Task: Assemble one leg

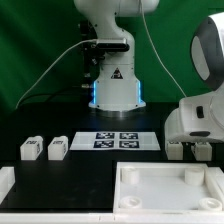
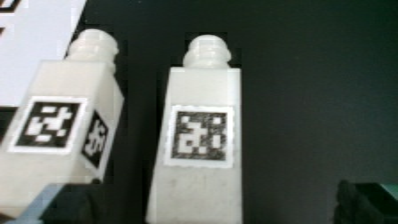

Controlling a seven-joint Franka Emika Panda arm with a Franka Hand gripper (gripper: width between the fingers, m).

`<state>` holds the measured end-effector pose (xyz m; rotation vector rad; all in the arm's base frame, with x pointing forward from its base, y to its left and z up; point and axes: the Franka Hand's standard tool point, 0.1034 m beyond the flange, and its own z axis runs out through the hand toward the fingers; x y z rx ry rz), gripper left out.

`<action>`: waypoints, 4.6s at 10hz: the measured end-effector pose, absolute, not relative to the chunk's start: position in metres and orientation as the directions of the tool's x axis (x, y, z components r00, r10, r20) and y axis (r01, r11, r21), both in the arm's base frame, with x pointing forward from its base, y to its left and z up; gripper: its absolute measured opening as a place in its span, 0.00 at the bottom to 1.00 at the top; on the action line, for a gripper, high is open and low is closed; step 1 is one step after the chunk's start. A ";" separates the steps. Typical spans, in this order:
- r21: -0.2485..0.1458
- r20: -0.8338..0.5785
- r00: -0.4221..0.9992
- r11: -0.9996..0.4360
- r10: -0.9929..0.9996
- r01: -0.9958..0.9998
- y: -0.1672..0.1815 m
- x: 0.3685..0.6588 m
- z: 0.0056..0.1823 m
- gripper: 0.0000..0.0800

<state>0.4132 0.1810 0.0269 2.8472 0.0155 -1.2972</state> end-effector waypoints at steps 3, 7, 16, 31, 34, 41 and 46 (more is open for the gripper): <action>0.012 -0.759 0.651 -1.000 0.003 0.018 0.181 0.400 0.016 0.81; 0.013 -0.763 0.646 -1.000 0.001 0.018 0.180 0.398 0.014 0.81; 0.013 -0.763 0.646 -1.000 0.001 0.018 0.179 0.398 0.014 0.36; -0.047 0.412 0.897 -0.979 0.163 0.199 0.136 0.574 0.151 0.36; -0.067 0.638 0.762 -0.979 0.107 0.193 0.138 0.575 0.153 0.37; -0.012 0.603 0.782 -0.978 0.159 0.208 0.108 0.616 0.126 0.37; -0.020 0.584 0.797 -0.979 0.154 0.203 0.109 0.614 0.096 0.37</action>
Offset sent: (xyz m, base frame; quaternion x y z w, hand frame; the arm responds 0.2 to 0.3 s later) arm -0.0172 0.0007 -0.0157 -0.0060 -0.0063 0.0180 0.9998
